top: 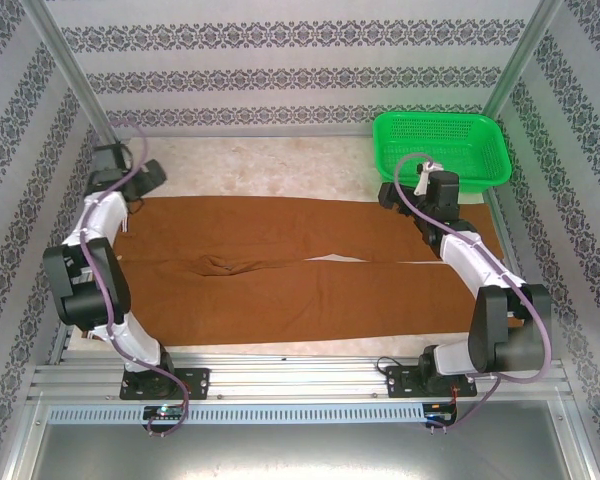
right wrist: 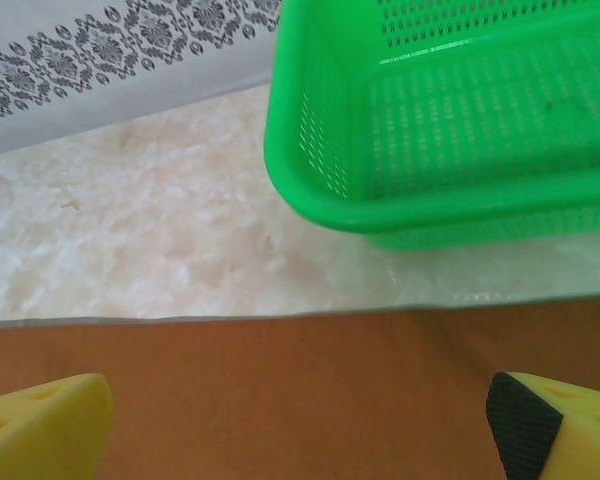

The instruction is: Roll up the long pants

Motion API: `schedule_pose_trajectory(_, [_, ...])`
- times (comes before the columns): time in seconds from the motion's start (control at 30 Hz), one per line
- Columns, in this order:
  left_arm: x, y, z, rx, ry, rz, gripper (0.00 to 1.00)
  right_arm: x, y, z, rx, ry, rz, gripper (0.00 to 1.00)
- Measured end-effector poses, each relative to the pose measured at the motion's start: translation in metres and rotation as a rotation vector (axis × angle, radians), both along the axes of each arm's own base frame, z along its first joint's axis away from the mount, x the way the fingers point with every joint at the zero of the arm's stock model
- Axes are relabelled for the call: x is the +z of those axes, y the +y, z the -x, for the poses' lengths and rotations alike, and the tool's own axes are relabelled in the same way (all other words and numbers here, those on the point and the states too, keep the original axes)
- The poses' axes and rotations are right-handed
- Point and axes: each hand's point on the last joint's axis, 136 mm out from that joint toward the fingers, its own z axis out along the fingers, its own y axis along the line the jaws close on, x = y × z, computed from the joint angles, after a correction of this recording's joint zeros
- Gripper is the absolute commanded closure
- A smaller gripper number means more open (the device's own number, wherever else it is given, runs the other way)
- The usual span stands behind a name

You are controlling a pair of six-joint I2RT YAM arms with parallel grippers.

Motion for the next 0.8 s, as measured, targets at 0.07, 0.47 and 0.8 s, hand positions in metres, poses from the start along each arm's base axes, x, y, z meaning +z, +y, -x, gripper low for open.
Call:
schedule_pose_trajectory(0.07, [-0.012,0.044,0.014,0.111,0.032,0.026,0.01,-0.002,0.001,0.001,-0.004,0.012,-0.015,0.02])
schedule_pose_trajectory(0.47, [-0.126,0.076,0.036,0.222,0.363,0.143,0.03,-0.007,0.007,0.019,-0.003,0.080,-0.005,0.02])
schedule_pose_trajectory(0.8, [-0.132,0.077,0.012,0.186,0.333,0.174,0.07,-0.005,0.007,0.021,-0.022,0.081,0.021,0.02])
